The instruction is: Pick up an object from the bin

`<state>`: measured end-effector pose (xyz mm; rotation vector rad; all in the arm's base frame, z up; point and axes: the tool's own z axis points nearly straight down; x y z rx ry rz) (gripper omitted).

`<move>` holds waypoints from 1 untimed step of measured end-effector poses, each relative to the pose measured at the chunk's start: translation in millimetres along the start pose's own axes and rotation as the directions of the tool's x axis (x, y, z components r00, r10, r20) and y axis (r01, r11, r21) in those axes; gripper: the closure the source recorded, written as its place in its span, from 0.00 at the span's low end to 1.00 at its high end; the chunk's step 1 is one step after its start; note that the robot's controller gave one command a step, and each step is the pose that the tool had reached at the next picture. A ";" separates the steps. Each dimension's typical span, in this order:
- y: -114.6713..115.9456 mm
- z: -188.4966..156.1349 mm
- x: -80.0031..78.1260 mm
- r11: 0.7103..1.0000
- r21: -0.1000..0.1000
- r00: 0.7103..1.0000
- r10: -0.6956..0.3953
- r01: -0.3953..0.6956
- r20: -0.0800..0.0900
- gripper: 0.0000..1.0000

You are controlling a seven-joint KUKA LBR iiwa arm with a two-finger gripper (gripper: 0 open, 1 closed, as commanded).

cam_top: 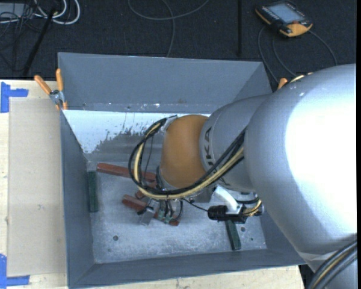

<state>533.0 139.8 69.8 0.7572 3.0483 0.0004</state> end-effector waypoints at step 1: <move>1.5 -146.3 -23.4 1.000 0.001 1.000 0.030 -0.030 0.001 1.00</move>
Offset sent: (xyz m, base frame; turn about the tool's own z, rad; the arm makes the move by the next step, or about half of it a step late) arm 0.0000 0.0000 0.0000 0.0000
